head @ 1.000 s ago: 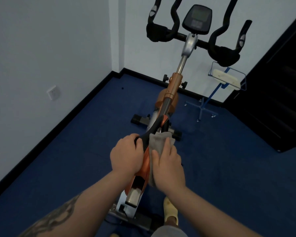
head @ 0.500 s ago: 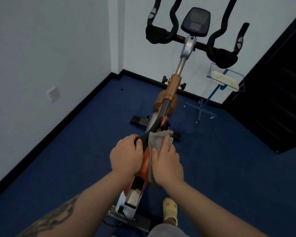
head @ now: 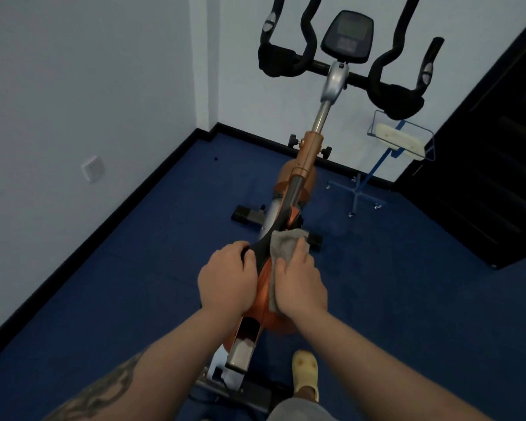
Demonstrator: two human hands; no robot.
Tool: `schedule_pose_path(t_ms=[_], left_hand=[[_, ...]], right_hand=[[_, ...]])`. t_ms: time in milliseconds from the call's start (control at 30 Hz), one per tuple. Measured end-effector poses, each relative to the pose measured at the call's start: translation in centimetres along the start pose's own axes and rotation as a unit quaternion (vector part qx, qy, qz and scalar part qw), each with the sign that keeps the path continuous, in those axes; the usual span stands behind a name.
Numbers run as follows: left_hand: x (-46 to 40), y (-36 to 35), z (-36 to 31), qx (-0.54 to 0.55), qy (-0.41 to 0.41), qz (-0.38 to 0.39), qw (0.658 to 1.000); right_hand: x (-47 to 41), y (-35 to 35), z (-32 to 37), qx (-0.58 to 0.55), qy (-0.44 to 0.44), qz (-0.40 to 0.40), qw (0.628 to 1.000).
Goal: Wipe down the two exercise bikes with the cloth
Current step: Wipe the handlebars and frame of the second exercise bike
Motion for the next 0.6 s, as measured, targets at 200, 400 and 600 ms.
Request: schedule_pose_path(t_ms=[200,400,600], left_hand=[[0.0,-0.1,0.1,0.0,-0.003,0.006,1.0],[0.0,0.0,0.0,0.012,-0.013,0.004,1.0],[0.0,-0.2,0.0,0.001,-0.012,0.009,1.0]], right_hand=[[-3.2,0.0,0.0,-0.036,-0.078,0.038,0.996],[1.8,0.6,0.5,-0.004,0.052,-0.013,0.999],[-2.5,0.1,0.2,-0.032,-0.034,0.04,0.998]])
Point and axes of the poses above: each hand's wrist, its own x-axis away from the middle knuckle, its own y-axis out of the back of the hand, z = x × y, the point moved 10 cm from there along -x, towards the middle knuckle, and after that the axes turned 4 degrees about y, right-handed, at the moved point
